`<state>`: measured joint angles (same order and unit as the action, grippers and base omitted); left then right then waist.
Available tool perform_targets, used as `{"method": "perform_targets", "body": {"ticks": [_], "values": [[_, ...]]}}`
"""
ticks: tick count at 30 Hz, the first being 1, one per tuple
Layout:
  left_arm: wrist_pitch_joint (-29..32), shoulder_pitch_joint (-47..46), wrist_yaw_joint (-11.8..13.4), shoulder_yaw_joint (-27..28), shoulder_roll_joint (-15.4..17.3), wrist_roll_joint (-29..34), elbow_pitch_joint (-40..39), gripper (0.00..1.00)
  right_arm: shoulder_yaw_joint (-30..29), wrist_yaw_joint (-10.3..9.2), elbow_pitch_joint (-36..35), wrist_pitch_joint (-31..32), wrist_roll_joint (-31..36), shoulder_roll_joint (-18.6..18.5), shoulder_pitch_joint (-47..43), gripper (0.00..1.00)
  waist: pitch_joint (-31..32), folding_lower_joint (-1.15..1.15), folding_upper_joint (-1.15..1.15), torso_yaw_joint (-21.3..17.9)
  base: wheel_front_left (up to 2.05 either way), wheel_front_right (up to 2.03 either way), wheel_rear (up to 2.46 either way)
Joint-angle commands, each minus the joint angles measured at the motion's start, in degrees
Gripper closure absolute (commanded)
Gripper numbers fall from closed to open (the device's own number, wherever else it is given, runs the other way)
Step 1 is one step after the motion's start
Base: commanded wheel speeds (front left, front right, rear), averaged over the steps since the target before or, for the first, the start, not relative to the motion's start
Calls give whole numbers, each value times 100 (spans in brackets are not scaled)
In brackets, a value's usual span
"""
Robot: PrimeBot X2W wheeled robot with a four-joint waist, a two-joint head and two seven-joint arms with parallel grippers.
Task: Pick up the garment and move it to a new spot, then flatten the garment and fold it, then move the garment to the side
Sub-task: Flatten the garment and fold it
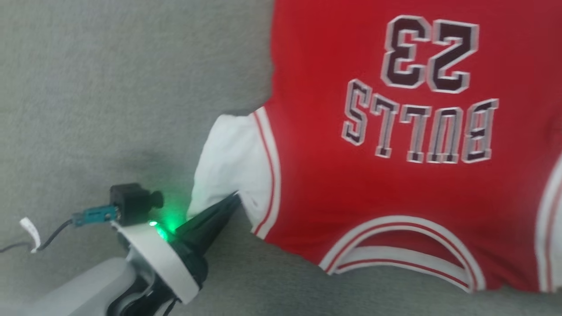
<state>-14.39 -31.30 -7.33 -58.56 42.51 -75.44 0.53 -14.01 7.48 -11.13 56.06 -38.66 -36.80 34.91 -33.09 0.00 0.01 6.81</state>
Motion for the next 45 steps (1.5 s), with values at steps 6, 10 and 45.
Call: {"method": "perform_targets", "body": {"ticks": [6,10,45], "values": [[80,-389,-11,-331,-562,23,177,100,691,2,1474,658,927,-114,2011,0,-701,0,-1,686,0,0,0],[26,-515,-2,-427,-621,61,128,100,794,2,2456,971,1468,-104,3024,0,-949,0,-1,935,0,0,0],[-73,402,-4,804,-182,288,55,100,404,2,1346,532,-556,-730,-381,100,473,0,-1,-119,0,0,0]]}}
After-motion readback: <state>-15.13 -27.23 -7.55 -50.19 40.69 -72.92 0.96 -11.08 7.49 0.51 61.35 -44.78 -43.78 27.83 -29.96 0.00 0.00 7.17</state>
